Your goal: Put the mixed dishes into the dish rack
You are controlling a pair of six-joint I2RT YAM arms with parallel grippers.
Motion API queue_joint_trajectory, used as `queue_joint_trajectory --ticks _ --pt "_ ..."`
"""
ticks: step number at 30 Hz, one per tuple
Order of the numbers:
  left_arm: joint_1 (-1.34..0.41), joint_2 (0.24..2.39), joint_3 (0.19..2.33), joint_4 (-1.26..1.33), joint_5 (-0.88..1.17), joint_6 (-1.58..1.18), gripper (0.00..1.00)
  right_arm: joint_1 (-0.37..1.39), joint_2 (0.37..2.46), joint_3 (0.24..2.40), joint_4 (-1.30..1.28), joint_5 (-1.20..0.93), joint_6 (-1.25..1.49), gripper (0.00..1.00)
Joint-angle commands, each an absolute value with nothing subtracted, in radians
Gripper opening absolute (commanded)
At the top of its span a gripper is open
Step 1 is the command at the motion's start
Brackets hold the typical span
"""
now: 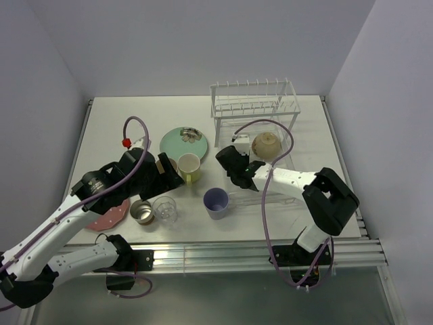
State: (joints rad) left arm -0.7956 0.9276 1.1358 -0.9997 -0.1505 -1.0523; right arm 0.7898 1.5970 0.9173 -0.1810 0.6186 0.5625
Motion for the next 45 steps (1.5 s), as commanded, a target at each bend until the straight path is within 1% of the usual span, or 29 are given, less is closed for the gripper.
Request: queue_joint_trajectory --ticks 1,2,3,6,9,18,24,26,28,29,30,32,36,45 --pt "-0.798 0.937 1.183 -0.999 -0.144 -1.032 0.87 0.77 1.626 0.96 -0.196 0.62 0.549 0.5" --pt "-0.798 0.943 1.183 -0.997 -0.141 -1.029 0.87 0.766 1.632 0.965 -0.202 0.62 0.551 0.55" --pt "-0.798 0.948 1.186 -0.988 -0.14 -1.028 0.87 0.762 1.635 0.972 -0.207 0.615 0.551 0.67" --pt "-0.796 0.962 1.189 -0.973 -0.126 -1.019 0.87 0.761 1.637 0.977 -0.222 0.609 0.552 0.8" --pt "-0.798 0.976 1.186 -0.962 -0.12 -1.017 0.86 0.759 1.623 0.97 -0.224 0.612 0.546 0.84" --pt "-0.798 1.057 1.187 -0.936 -0.127 -1.009 0.84 0.761 1.447 0.905 -0.192 0.525 0.508 0.85" --pt "-0.798 1.153 1.221 -0.956 -0.201 -0.997 0.79 0.761 1.306 0.862 -0.219 0.459 0.497 0.85" --pt "-0.805 1.208 1.249 -0.965 -0.244 -0.973 0.79 0.761 1.232 0.847 -0.256 0.465 0.512 0.85" --pt "-0.81 1.244 1.293 -0.985 -0.274 -0.947 0.75 0.761 1.148 0.841 -0.317 0.482 0.531 0.85" --pt "-0.816 1.273 1.307 -0.982 -0.294 -0.934 0.74 0.761 1.119 0.839 -0.34 0.485 0.538 0.85" --pt "-0.819 1.285 1.321 -0.968 -0.301 -0.917 0.69 0.761 1.086 0.836 -0.36 0.485 0.545 0.85" --pt "-0.821 1.319 1.351 -0.945 -0.31 -0.871 0.66 0.761 0.999 0.836 -0.431 0.483 0.569 0.85" --pt "-0.819 1.387 1.402 -0.891 -0.296 -0.777 0.66 0.761 0.83 0.85 -0.566 0.482 0.6 0.85" --pt "-0.819 1.611 1.499 -0.87 -0.298 -0.689 0.62 0.759 0.651 0.934 -0.774 0.522 0.6 0.85"
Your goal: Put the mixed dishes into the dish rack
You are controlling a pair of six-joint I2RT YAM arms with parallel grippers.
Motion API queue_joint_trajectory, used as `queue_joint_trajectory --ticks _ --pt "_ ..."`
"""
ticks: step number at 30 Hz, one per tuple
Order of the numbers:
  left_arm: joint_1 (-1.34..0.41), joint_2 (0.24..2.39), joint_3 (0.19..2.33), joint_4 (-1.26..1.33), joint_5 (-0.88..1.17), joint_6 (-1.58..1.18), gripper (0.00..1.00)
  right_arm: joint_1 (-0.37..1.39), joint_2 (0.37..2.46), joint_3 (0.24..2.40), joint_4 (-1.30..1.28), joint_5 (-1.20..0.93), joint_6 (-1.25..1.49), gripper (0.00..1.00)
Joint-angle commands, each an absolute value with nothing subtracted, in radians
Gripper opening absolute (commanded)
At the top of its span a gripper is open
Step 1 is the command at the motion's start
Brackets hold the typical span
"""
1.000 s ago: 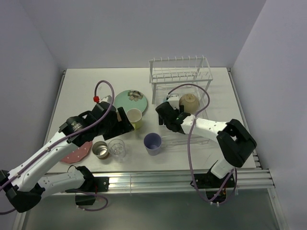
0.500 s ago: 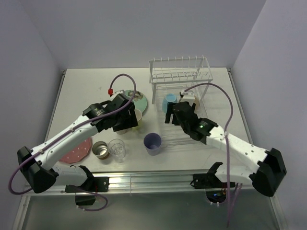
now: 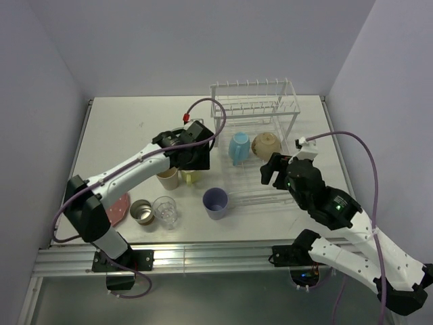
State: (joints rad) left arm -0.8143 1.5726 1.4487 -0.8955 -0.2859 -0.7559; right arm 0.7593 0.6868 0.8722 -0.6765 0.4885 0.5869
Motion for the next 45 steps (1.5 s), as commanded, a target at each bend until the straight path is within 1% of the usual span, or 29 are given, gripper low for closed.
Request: queue_joint_trajectory --ticks 1,10,13,15,16,17,18,20,22,23,25,26,28,33,37,41,45 --pt "-0.819 1.636 1.5 -0.862 -0.29 -0.684 0.61 0.759 0.641 0.951 -0.784 0.52 0.606 0.84" --pt "-0.795 1.787 1.543 -0.835 -0.337 -0.617 0.61 0.759 0.581 0.996 -0.859 0.534 0.621 0.84" --pt "-0.773 1.822 1.542 -0.813 -0.319 -0.595 0.6 0.759 0.572 1.002 -0.874 0.535 0.629 0.84" --pt "-0.764 1.838 1.533 -0.801 -0.298 -0.583 0.56 0.759 0.568 1.005 -0.89 0.538 0.637 0.84" --pt "-0.755 1.851 1.529 -0.798 -0.296 -0.583 0.54 0.759 0.568 1.006 -0.894 0.54 0.64 0.84" --pt "-0.749 1.858 1.525 -0.795 -0.296 -0.581 0.44 0.759 0.565 1.006 -0.897 0.543 0.641 0.84" --pt "-0.747 1.859 1.508 -0.787 -0.285 -0.577 0.4 0.759 0.563 1.009 -0.906 0.545 0.643 0.84" --pt "-0.738 1.849 1.482 -0.753 -0.272 -0.572 0.33 0.759 0.56 1.019 -0.916 0.549 0.647 0.84" --pt "-0.736 1.826 1.436 -0.718 -0.264 -0.569 0.29 0.759 0.558 1.029 -0.928 0.551 0.652 0.84" --pt "-0.738 1.819 1.421 -0.712 -0.262 -0.569 0.23 0.759 0.557 1.032 -0.931 0.552 0.655 0.84" --pt "-0.735 1.802 1.379 -0.703 -0.256 -0.574 0.17 0.759 0.56 1.04 -0.94 0.552 0.661 0.84" --pt "-0.735 1.798 1.359 -0.696 -0.255 -0.574 0.08 0.759 0.558 1.04 -0.942 0.551 0.664 0.84" --pt "-0.735 1.778 1.342 -0.696 -0.259 -0.577 0.0 0.759 0.56 1.04 -0.945 0.548 0.673 0.84" --pt "-0.735 1.701 1.325 -0.73 -0.29 -0.586 0.0 0.759 0.572 1.035 -0.942 0.532 0.687 0.83" --pt "-0.735 1.586 1.347 -0.787 -0.317 -0.597 0.0 0.759 0.591 1.046 -0.931 0.493 0.69 0.83" --pt "-0.736 1.485 1.435 -0.859 -0.321 -0.606 0.0 0.759 0.624 1.066 -0.92 0.447 0.69 0.83" --pt "-0.736 1.395 1.548 -0.877 -0.25 -0.591 0.0 0.759 0.655 1.088 -0.917 0.41 0.687 0.83"
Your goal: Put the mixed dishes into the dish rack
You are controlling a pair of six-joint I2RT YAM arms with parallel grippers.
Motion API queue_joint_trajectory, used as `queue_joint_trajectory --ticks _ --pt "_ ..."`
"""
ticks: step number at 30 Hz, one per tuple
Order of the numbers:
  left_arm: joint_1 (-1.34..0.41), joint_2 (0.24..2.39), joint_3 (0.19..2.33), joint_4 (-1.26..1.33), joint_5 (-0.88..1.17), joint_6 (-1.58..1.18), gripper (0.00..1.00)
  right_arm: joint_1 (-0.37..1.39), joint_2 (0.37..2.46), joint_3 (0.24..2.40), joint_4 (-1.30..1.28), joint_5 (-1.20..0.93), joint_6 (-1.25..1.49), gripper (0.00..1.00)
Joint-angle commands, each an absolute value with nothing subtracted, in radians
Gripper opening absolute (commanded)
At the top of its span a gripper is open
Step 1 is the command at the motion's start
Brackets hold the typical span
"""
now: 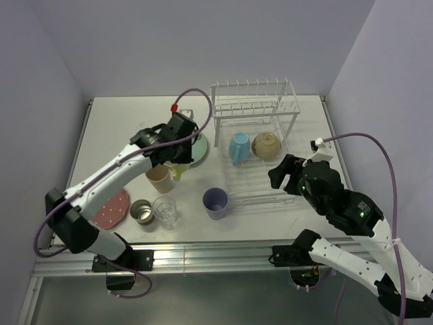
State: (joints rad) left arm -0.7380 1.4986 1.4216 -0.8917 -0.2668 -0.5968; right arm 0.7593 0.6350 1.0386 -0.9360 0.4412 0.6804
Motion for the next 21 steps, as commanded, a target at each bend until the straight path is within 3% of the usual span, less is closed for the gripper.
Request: queue_joint_trajectory --ticks 1,7,21 --pt "-0.736 1.387 1.574 -0.893 -0.236 -0.594 0.0 0.759 0.66 1.089 -0.913 0.403 0.687 0.83" --pt "-0.736 1.295 1.669 -0.821 -0.019 -0.627 0.0 0.759 0.698 1.141 -0.888 0.299 0.684 0.83" --pt "-0.736 1.016 1.319 -0.082 0.422 -0.962 0.0 0.759 0.752 1.272 -0.764 -0.178 0.695 0.83"
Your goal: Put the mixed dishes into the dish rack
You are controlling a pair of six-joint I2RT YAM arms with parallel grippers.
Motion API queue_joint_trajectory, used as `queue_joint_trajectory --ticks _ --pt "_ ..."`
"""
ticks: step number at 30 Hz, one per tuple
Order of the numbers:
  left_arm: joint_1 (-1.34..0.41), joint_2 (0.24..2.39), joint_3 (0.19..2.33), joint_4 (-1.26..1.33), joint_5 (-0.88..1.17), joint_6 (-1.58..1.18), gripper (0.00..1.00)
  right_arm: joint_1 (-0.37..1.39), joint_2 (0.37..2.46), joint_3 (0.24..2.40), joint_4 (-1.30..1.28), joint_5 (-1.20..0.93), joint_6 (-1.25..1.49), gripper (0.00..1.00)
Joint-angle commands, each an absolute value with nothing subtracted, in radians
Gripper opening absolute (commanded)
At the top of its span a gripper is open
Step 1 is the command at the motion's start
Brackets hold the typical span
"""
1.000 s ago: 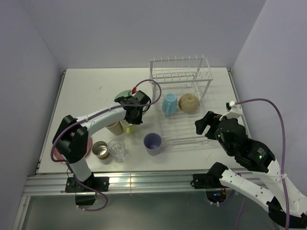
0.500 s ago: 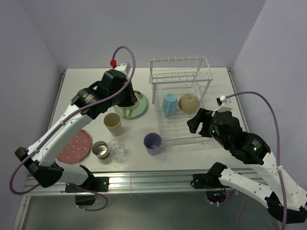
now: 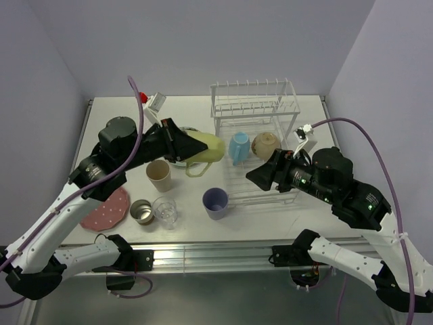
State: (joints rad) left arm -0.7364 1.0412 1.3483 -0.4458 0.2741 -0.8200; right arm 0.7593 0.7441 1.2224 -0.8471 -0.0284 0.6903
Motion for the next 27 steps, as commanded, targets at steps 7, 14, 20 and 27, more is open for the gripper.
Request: queue_joint_trajectory --ticks 7,14,20,27 --pt "-0.736 1.005 1.148 0.362 0.488 -1.238 0.0 0.759 0.727 1.278 -0.736 -0.259 0.719 0.83" --pt "-0.738 0.991 1.071 0.641 0.511 -1.328 0.0 0.756 0.703 1.244 -0.672 -0.316 0.771 0.83" --pt "-0.747 1.008 1.043 0.747 0.515 -1.364 0.0 0.749 0.71 1.215 -0.588 -0.394 0.817 0.81" --pt "-0.79 1.026 1.037 0.767 0.468 -1.348 0.0 0.746 0.718 1.164 -0.418 -0.403 0.865 0.75"
